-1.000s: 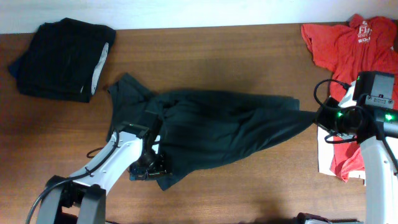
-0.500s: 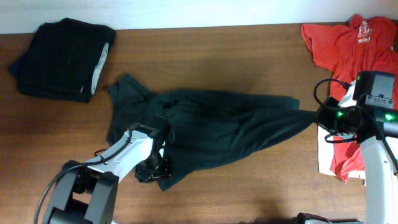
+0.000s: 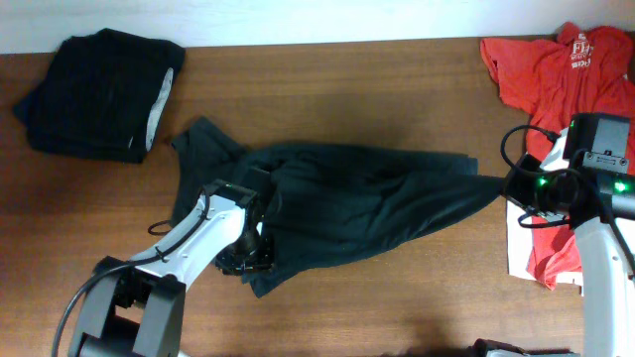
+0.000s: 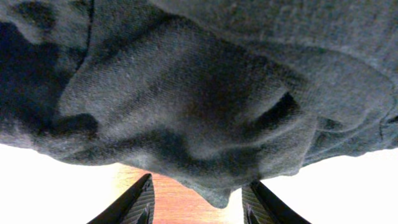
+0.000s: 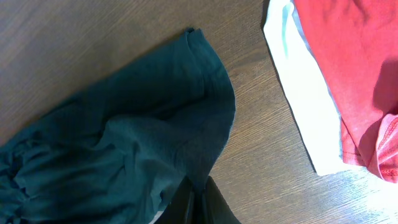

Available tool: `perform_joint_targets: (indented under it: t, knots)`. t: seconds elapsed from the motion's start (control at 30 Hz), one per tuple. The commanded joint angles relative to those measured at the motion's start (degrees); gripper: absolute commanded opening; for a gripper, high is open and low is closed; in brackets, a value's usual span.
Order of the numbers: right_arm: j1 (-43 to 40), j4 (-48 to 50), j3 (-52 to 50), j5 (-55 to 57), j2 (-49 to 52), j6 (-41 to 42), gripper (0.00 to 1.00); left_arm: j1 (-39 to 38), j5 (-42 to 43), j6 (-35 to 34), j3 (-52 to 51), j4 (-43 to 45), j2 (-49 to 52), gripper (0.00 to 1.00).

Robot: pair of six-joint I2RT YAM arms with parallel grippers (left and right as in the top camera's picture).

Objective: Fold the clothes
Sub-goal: 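Grasp the shirt's left edge with the left gripper, right gripper holding right edge, then lift and shake the shirt with both grippers, then lay it flat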

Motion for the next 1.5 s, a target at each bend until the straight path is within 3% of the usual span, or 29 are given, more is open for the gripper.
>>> perform_joint_targets:
  t: [0.0, 0.27, 0.37, 0.4, 0.43, 0.57, 0.73, 0.87, 1.03, 1.1, 1.2, 1.27, 1.37, 1.47]
  knots:
    - [-0.37, 0.17, 0.46, 0.55, 0.02, -0.57, 0.05, -0.26, -1.44, 0.28, 1.2, 0.17, 0.59, 0.45]
    - [-0.37, 0.46, 0.46, 0.52, 0.02, -0.55, 0.05, -0.26, 0.96, 0.33, -1.55, 1.22, 0.61, 0.44]
    - [-0.37, 0.42, 0.46, 0.55, 0.02, -0.57, 0.05, -0.26, 1.57, 0.31, -1.55, 1.62, 0.61, 0.24]
    - [-0.37, 0.42, 0.46, 0.55, 0.02, -0.57, 0.05, -0.26, 1.6, 0.31, -1.55, 1.6, 0.61, 0.02]
    - [-0.37, 0.42, 0.46, 0.55, 0.02, -0.57, 0.05, -0.28, 1.62, 0.31, -1.55, 1.57, 0.61, 0.0]
    - [-0.37, 0.98, 0.46, 0.55, 0.02, -0.57, 0.05, -0.26, 6.14, 0.96, 2.38, -2.54, -0.42, 0.0]
    - [-0.37, -3.23, 4.76, 0.55, 0.02, -2.08, 0.04, -0.26, 1.88, 2.4, 24.92, -18.25, -14.62, 0.0]
    - [-0.37, -13.55, 17.05, 0.55, 0.02, -3.61, 0.04, 4.37, -3.74, 2.19, 41.18, -27.41, -23.74, 0.0]
    - [-0.37, -28.13, 38.97, 0.52, 0.02, -5.29, 0.04, 10.25, -5.49, 2.19, 62.03, -37.07, -26.53, 0.0]
    - [-0.37, -33.09, 48.48, 0.48, 0.02, -6.08, 0.04, 10.25, -5.05, 2.21, 70.99, -37.38, -27.12, 0.0]
    - [-0.37, -33.07, 55.21, -1.53, -1.38, -6.73, 0.04, 10.25, -4.87, 2.19, 82.95, -37.35, -28.89, 0.0]
    - [-0.37, -33.07, 55.23, -3.54, -1.16, -6.64, 0.04, 10.25, -4.87, 2.21, 83.49, -37.35, -29.46, 0.0]
    - [-0.37, -30.1, 55.21, -5.97, 5.31, -6.34, 0.04, 10.25, -6.82, 2.64, 75.63, -35.28, -23.93, 0.0]
    - [-0.37, -19.8, 55.21, -10.93, 13.7, -6.29, 0.04, 10.27, -6.8, 7.98, 72.43, -22.14, -11.43, 0.0]
